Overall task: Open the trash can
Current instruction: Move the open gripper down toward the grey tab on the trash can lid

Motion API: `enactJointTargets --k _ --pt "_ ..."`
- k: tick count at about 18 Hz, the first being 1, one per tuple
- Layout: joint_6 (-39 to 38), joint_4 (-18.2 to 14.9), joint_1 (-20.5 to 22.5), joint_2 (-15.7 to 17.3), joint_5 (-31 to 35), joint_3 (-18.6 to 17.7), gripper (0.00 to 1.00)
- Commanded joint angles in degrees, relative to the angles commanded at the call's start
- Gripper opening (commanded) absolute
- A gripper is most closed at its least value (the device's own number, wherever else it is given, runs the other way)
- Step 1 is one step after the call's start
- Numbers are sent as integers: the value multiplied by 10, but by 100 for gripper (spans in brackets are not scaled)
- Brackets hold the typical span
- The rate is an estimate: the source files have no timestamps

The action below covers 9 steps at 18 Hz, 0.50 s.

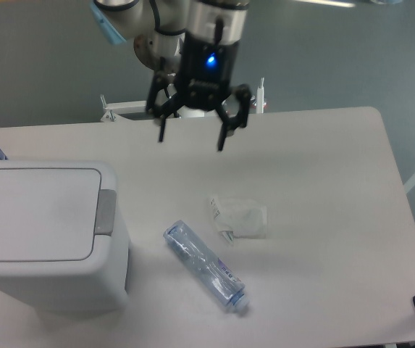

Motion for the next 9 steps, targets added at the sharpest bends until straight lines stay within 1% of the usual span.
enactJointTargets --k 3,5,9 --pt "-39 4 -13 -26 1 27 100" --pt "-40 4 -20 -36 1 33 100" --pt "-41 12 -42 -69 3 56 100"
